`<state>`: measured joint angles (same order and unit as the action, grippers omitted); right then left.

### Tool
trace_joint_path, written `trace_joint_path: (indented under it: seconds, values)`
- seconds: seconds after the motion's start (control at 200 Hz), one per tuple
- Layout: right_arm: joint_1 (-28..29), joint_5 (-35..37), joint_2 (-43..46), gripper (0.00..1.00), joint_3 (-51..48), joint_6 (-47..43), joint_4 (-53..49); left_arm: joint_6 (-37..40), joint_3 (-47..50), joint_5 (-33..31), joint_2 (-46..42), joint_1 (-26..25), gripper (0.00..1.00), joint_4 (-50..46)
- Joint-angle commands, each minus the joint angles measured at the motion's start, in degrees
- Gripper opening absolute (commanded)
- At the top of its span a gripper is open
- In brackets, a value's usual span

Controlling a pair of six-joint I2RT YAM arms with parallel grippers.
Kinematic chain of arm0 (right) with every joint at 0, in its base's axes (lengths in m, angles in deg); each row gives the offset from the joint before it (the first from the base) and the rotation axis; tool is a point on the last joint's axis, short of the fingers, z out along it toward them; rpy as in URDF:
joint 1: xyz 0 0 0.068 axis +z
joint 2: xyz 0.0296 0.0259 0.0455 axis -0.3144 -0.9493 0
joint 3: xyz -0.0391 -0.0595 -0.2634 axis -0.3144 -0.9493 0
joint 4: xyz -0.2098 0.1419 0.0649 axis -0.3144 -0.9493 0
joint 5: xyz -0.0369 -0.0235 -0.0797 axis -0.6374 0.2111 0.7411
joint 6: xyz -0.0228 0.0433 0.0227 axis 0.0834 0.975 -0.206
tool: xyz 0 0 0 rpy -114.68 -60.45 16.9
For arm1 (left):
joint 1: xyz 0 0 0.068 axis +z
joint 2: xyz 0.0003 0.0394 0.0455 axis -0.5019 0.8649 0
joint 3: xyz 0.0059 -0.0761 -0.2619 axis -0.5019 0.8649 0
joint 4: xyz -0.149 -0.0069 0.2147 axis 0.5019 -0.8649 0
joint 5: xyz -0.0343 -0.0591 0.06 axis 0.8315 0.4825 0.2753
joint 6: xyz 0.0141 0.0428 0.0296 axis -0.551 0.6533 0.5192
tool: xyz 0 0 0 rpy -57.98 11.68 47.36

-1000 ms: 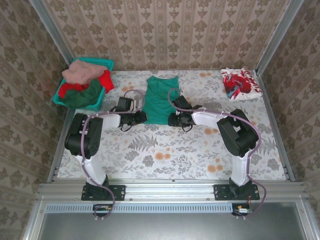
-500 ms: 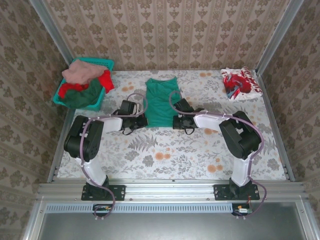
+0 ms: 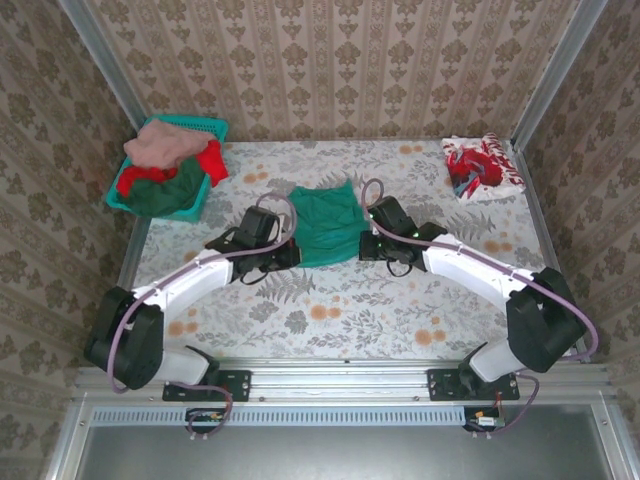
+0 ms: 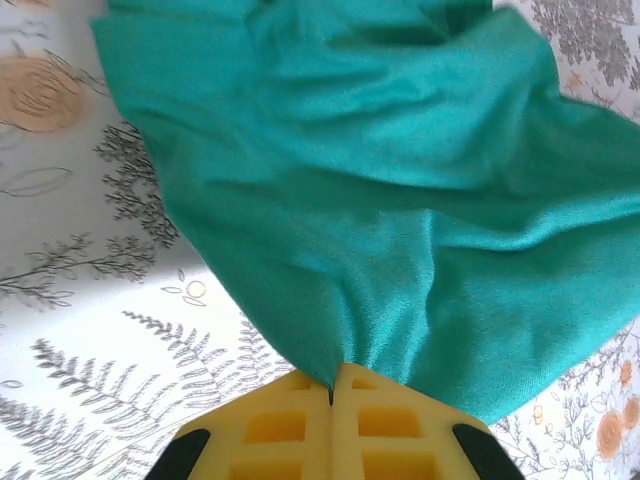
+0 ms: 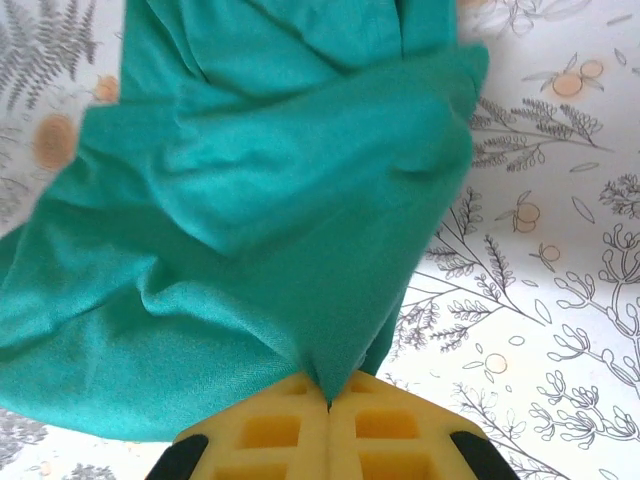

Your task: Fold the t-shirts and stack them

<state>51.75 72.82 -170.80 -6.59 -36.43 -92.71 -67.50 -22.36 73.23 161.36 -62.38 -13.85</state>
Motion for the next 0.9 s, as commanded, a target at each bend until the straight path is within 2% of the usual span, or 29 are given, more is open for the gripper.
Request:
trace_joint_path:
  seconds: [0.0, 0.25, 0.59, 0.895]
  values:
    - [0.1, 1.2, 0.2, 0.0, 4.7, -1.8, -3.7, 0.2, -5.4, -3.6, -0.6, 0.2, 0.0, -6.1]
    - [-3.3, 1.1, -6.8, 0.0, 15.2, -4.7, -2.0, 3.6, -15.8, -2.8, 4.9, 5.2, 0.0, -7.5]
    - [-8.3, -5.7, -19.4, 0.0, 27.6, -5.9, -0.9, 4.8, -25.9, -0.2, 16.7, 11.2, 0.0, -5.7]
    - [-12.1, -8.4, -30.1, 0.0, 37.9, -5.8, -2.9, 6.4, -43.7, 2.3, 33.2, 14.2, 0.0, -9.4]
